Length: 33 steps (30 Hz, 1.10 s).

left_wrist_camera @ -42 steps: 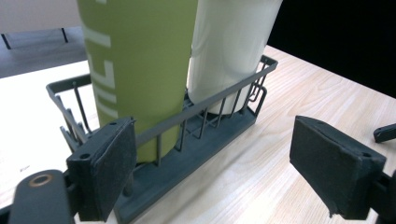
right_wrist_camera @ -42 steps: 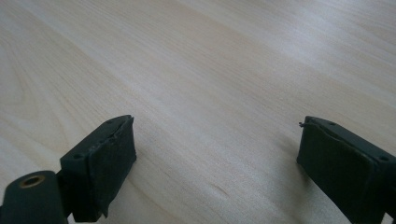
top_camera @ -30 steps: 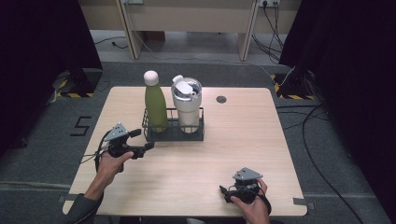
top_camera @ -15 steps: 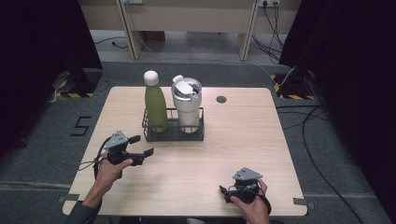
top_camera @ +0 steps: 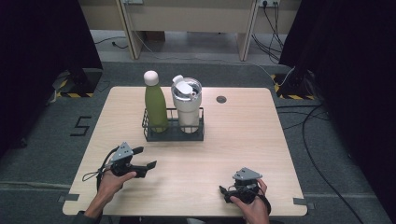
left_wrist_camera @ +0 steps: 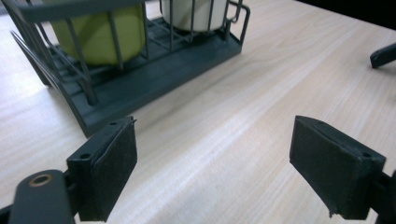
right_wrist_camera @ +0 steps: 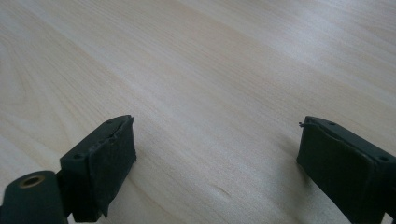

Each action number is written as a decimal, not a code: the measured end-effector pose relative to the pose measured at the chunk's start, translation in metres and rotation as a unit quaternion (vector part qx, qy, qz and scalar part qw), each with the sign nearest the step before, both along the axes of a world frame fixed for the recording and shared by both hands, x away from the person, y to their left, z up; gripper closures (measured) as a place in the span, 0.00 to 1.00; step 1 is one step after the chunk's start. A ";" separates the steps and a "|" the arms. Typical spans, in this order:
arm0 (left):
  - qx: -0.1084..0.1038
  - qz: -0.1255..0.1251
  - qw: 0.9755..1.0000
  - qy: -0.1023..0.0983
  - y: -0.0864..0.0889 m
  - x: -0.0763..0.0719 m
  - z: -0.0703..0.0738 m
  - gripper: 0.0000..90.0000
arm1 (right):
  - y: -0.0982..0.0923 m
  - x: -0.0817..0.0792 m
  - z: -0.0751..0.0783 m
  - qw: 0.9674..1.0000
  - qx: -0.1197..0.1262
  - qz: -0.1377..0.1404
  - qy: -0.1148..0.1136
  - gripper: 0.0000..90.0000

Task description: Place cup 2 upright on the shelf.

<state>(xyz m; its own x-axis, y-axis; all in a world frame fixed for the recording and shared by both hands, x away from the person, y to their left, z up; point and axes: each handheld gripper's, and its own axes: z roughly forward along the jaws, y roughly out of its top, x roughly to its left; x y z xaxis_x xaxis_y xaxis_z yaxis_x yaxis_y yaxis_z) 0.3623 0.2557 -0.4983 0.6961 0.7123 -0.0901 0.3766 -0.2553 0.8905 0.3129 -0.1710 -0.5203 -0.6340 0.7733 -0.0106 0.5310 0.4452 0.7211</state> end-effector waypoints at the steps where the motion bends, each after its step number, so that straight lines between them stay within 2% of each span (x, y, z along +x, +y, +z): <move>1: 0.004 0.000 1.000 -0.001 0.000 -0.001 -0.001 0.16 | 0.000 0.000 0.000 1.000 0.001 -0.002 0.002 0.13; 13: 0.036 -0.011 0.999 0.003 0.000 -0.015 -0.009 0.16 | 0.001 -0.001 0.000 1.000 0.000 -0.001 0.002 0.13; 25: 0.053 -0.022 0.998 0.017 0.002 -0.030 -0.018 0.16 | 0.001 -0.001 0.000 1.000 0.000 0.000 0.001 0.13; 31: 0.066 -0.028 0.997 0.026 0.002 -0.037 -0.020 0.16 | 0.001 -0.001 0.000 1.000 -0.001 0.000 0.000 0.13; 33: 0.080 -0.029 0.996 0.026 0.001 -0.041 -0.021 0.16 | 0.001 -0.001 0.000 1.000 0.000 0.000 0.001 0.13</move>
